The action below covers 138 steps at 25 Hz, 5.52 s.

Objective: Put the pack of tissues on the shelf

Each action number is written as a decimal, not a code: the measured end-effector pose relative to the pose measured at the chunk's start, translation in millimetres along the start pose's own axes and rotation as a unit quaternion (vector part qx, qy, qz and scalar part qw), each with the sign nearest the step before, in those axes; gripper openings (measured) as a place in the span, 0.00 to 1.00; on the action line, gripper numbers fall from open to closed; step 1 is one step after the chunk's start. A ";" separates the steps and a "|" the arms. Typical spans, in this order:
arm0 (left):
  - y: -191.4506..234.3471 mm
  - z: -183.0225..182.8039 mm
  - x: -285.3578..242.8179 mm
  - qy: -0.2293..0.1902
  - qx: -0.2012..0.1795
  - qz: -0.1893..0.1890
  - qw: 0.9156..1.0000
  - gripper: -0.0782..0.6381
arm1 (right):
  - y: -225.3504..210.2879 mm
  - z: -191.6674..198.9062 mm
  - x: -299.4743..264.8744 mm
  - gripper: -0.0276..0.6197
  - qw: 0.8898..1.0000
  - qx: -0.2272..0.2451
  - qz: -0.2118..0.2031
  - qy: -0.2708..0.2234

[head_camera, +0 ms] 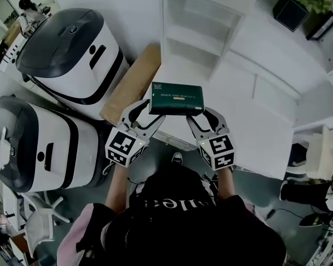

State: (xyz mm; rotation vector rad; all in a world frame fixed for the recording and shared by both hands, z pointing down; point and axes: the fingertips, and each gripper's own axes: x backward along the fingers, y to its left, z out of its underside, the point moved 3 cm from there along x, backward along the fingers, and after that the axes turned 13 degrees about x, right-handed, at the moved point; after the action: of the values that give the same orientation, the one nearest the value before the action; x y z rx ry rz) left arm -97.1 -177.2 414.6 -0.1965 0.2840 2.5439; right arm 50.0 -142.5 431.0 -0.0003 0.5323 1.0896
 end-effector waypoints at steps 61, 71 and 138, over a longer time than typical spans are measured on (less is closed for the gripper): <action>139.4 -70.0 -304.7 0.009 -0.031 0.087 0.996 0.44 | -224.1 -0.9 -143.0 0.37 0.960 -0.093 0.262 0.014; 126.3 -78.8 -335.9 0.030 -0.007 0.051 0.998 0.43 | -194.4 41.1 -107.7 0.37 0.959 -0.114 0.253 0.055; -34.7 36.9 -87.4 0.007 0.062 0.050 0.997 0.40 | -48.3 61.0 -2.3 0.18 0.994 -0.085 0.023 -0.065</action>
State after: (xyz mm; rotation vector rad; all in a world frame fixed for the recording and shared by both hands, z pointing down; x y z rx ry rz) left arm -8.4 -185.5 462.1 -0.1556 0.4657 2.6135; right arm 115.0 -151.7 473.0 -0.0661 0.3226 1.1682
